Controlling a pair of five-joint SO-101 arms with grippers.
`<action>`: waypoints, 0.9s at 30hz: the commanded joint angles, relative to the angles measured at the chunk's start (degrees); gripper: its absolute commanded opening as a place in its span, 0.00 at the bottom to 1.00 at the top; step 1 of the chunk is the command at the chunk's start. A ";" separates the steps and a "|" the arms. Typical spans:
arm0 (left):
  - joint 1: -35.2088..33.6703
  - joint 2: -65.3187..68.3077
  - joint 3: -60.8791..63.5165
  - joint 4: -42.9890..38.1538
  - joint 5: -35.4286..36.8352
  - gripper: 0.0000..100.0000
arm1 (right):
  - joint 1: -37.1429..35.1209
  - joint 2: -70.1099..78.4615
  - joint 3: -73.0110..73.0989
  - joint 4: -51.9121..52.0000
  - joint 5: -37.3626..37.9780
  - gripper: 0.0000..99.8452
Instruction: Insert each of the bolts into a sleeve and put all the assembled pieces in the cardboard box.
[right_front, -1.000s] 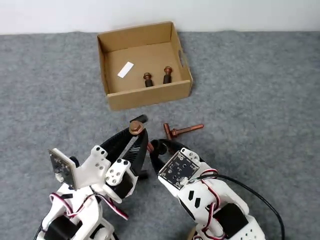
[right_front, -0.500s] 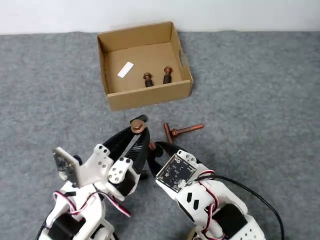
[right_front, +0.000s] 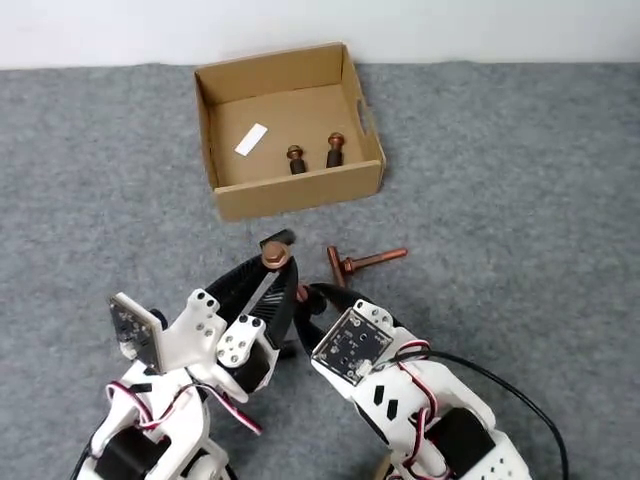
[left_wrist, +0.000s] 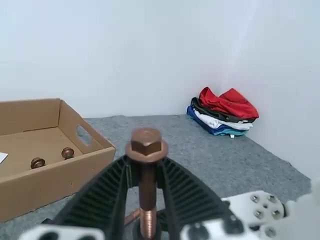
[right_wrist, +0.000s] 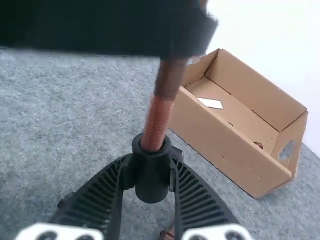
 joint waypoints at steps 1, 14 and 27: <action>-0.35 -0.44 -0.31 0.09 0.53 0.00 | -0.04 -0.66 -3.52 -1.45 0.44 0.01; 0.09 -0.44 0.84 9.23 0.53 0.00 | 0.40 -0.75 -3.52 -1.63 0.44 0.01; 2.81 -0.18 3.12 16.18 -2.29 0.11 | 1.27 -0.48 -3.52 -3.56 0.53 0.01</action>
